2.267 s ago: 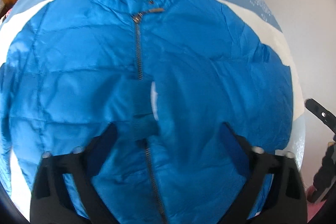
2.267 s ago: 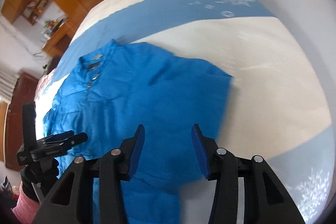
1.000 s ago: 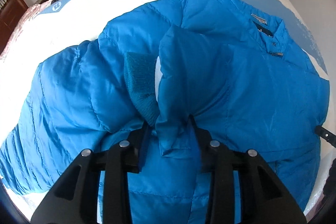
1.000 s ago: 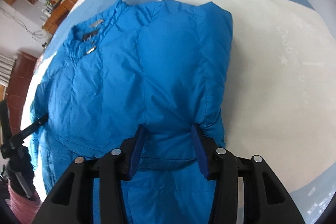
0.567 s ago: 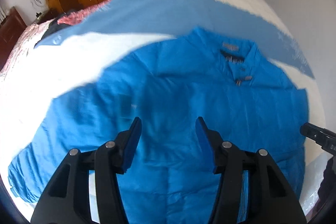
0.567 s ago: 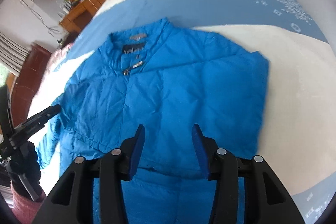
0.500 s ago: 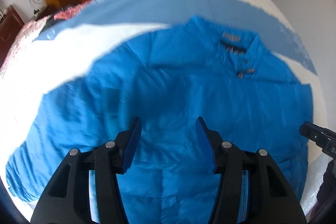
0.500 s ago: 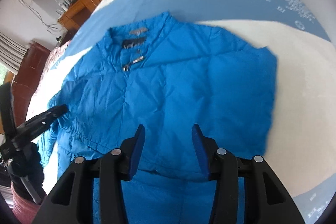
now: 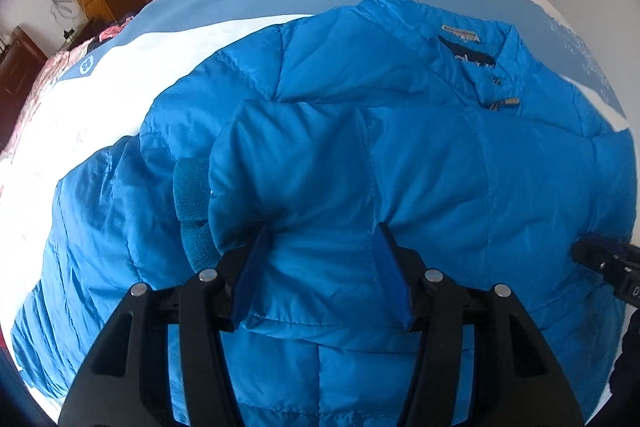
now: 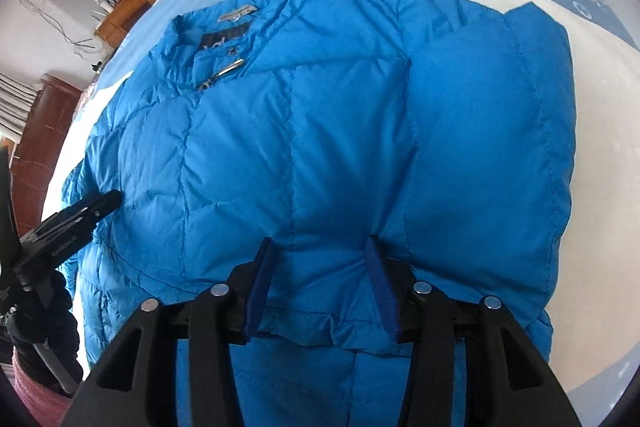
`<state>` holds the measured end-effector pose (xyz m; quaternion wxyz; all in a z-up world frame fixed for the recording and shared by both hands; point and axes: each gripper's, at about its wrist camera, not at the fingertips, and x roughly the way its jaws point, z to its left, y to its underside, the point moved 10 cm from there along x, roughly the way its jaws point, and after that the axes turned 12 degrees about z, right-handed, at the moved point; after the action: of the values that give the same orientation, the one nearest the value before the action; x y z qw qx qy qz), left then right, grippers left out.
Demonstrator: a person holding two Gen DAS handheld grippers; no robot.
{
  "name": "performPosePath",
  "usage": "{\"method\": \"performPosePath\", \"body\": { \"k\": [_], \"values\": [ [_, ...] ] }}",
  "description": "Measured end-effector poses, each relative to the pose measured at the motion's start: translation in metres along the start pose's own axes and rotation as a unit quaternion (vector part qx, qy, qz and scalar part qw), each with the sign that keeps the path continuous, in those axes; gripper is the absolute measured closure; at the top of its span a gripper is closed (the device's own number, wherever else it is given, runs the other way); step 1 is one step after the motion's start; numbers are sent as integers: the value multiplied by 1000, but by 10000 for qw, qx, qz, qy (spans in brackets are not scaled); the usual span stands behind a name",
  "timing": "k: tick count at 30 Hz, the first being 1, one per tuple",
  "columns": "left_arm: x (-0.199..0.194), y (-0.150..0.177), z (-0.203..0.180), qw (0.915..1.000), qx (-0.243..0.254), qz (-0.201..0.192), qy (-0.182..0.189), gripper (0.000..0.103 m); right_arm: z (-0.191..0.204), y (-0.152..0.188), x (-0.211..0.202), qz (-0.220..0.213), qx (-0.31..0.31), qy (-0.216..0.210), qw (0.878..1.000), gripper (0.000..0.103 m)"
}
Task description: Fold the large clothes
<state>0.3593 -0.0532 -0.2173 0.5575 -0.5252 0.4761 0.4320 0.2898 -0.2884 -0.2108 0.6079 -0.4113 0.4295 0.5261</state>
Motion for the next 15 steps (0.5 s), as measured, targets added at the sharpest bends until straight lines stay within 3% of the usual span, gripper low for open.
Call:
{"method": "performPosePath", "body": {
  "k": [3,6,11,13,15],
  "values": [
    [-19,5,10,9991,-219,8,358,49,8,7,-23,-124,-19,-228,9997,55],
    [-52,24,41,9972,-516,-193,498,39,17,18,-46,-301,-146,-277,9991,55],
    [-77,90,146,9910,-1316,-210,-120,35,22,32,-67,-411,-228,-206,9987,51],
    [-79,126,200,9809,-1866,-78,-538,35,24,33,-69,-406,-238,-184,9987,51],
    [-80,164,249,9656,-2428,99,-924,35,26,34,-70,-397,-266,-165,9987,50]
  ]
}}
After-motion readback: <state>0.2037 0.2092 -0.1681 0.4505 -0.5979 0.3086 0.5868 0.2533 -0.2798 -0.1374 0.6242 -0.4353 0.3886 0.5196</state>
